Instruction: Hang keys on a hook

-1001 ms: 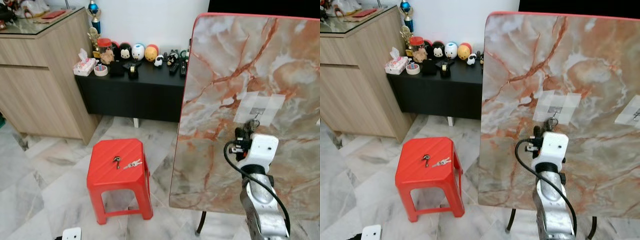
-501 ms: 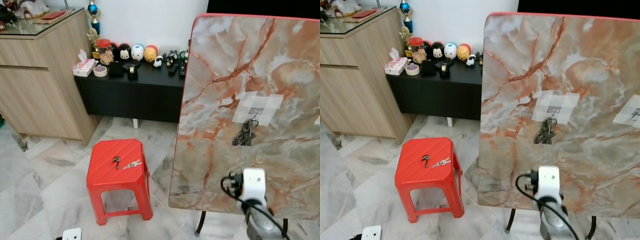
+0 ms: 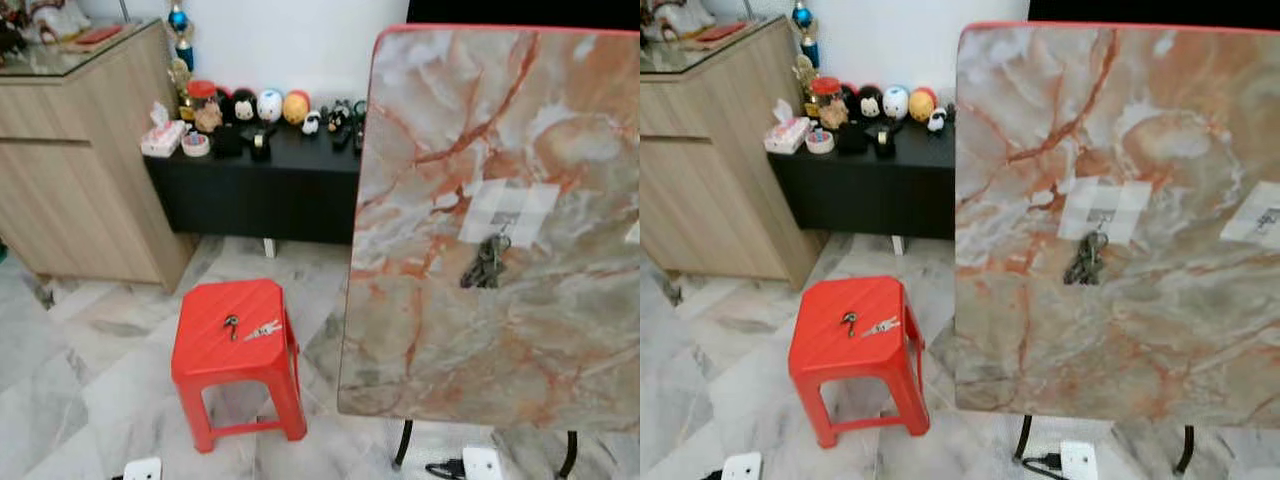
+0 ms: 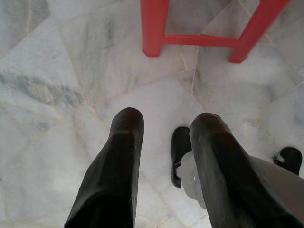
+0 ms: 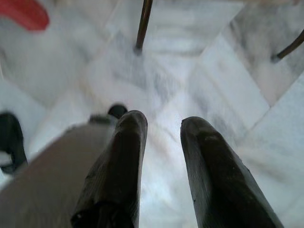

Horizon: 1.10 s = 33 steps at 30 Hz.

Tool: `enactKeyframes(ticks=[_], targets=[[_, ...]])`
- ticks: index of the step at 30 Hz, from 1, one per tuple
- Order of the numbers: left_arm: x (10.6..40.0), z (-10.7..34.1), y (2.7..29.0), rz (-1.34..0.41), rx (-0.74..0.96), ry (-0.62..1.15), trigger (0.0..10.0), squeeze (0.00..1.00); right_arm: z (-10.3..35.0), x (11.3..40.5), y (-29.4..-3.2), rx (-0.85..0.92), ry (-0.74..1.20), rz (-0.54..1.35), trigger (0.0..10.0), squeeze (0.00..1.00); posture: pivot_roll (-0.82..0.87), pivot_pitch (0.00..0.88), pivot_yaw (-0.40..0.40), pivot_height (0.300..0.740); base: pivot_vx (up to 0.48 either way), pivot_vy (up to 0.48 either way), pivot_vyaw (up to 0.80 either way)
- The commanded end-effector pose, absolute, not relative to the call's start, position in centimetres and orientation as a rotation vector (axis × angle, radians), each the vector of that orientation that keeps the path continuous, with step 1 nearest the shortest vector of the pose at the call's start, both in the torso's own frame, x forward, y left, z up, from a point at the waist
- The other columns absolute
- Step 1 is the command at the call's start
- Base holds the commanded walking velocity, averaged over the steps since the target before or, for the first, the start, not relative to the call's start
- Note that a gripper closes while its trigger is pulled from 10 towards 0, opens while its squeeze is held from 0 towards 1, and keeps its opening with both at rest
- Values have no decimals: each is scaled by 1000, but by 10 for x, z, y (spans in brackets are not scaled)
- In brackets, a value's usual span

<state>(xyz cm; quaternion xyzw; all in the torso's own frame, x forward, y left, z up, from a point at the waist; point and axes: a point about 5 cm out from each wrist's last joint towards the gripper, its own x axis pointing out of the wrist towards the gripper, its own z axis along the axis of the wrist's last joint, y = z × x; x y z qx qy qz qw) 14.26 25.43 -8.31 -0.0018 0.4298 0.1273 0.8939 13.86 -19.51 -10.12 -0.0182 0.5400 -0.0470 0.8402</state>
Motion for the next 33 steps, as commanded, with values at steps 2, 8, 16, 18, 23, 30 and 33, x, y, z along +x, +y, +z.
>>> enactKeyframes(ticks=[2,8,16,18,23,30,33], targets=[[133,-86,260,274,-8,931,10000,0,-98,146,-202,31,1106,-124,10000,0,22,0,-4,740,0,0,0],[126,-89,256,273,-45,953,10000,0,-95,142,-229,64,1100,-199,10000,0,30,0,-6,740,0,0,0],[127,-90,255,274,-46,954,10000,0,-93,137,-243,89,1100,-242,10000,0,33,0,-8,740,0,321,0],[129,-89,254,272,-46,950,10000,0,-94,138,-240,94,1101,-243,10000,0,32,0,-6,740,0,399,0],[131,-88,254,271,-45,949,10000,0,-99,135,-225,104,1117,-236,10000,0,38,0,-5,740,0,403,0],[132,-88,255,276,-44,944,10000,0,-102,140,-195,124,1120,-203,10000,0,43,0,-3,740,0,401,0],[133,-88,255,276,-43,943,10000,0,-104,138,-185,131,1125,-195,10000,0,44,0,-4,740,0,401,0]])
